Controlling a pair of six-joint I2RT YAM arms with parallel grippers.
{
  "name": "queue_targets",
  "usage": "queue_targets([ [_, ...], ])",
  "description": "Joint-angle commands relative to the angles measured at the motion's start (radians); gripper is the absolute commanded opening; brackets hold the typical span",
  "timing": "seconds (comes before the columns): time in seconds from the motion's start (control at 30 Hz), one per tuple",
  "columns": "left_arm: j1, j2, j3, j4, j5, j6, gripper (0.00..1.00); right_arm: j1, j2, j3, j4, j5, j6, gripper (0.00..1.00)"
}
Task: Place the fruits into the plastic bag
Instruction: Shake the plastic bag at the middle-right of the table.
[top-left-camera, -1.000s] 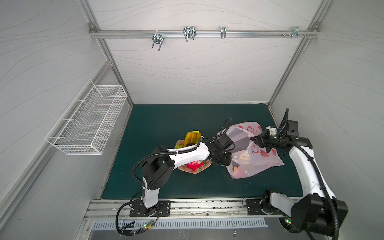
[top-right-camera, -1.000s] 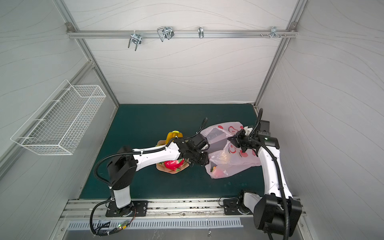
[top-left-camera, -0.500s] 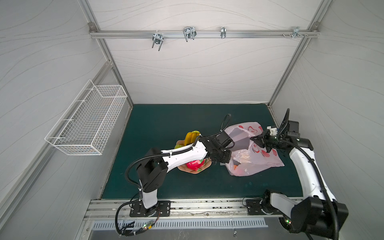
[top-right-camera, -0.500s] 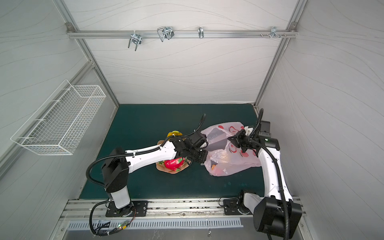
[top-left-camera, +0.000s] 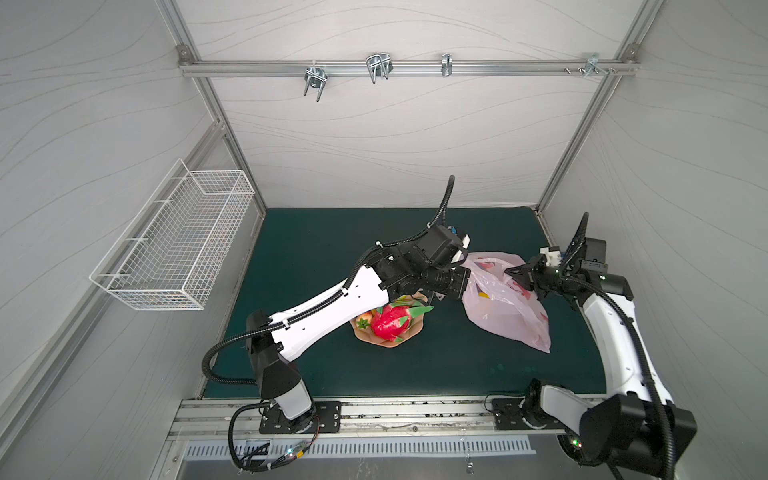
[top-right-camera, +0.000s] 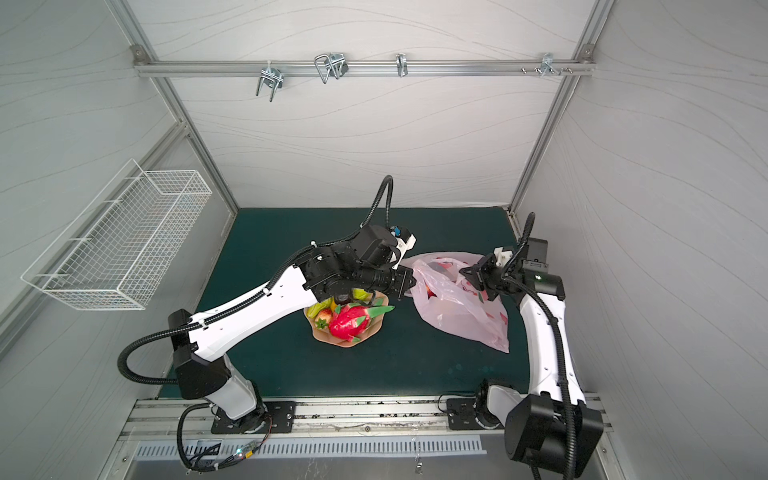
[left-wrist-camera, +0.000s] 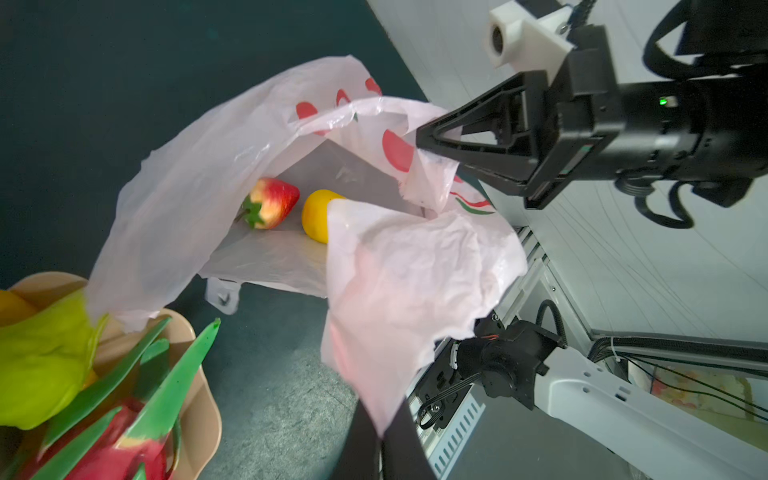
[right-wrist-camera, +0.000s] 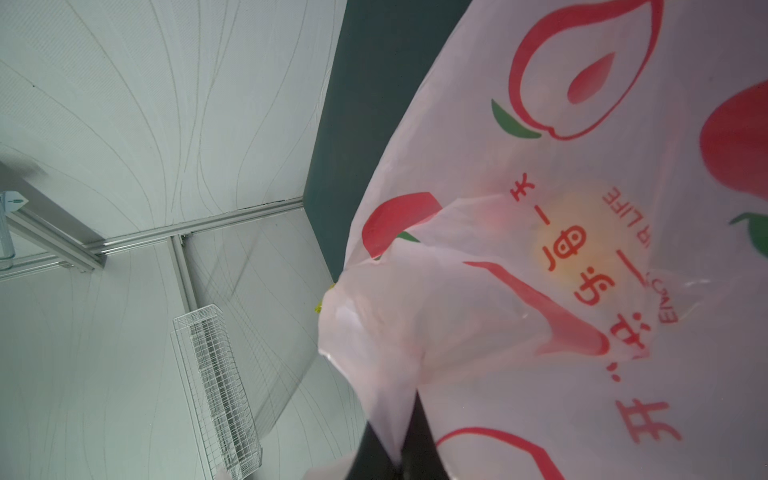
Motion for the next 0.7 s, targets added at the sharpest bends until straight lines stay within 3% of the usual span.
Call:
queue_targets([
  [0.0,-0.004,-0.009,0.091,-0.055,-0.025,0.053,0.0,-0.009,0.008,0.031,-0.01,-0.014,0.01,0.0],
  [0.13,-0.004,-0.013,0.074,-0.048,0.006,0.069,0.0,-0.012,0.005,0.031,-0.013,-0.015,0.008,0.0],
  [0.6,-0.007,-0.239,-0.344,0.12,0.284,0.073,0.0,-0.015,-0.017,0.006,-0.007,-0.023,0.031,0.0],
  [0.67,-0.008,-0.277,-0.409,0.144,0.308,0.07,0.17,-0.015,-0.02,0.0,0.0,-0.023,0.039,0.0],
])
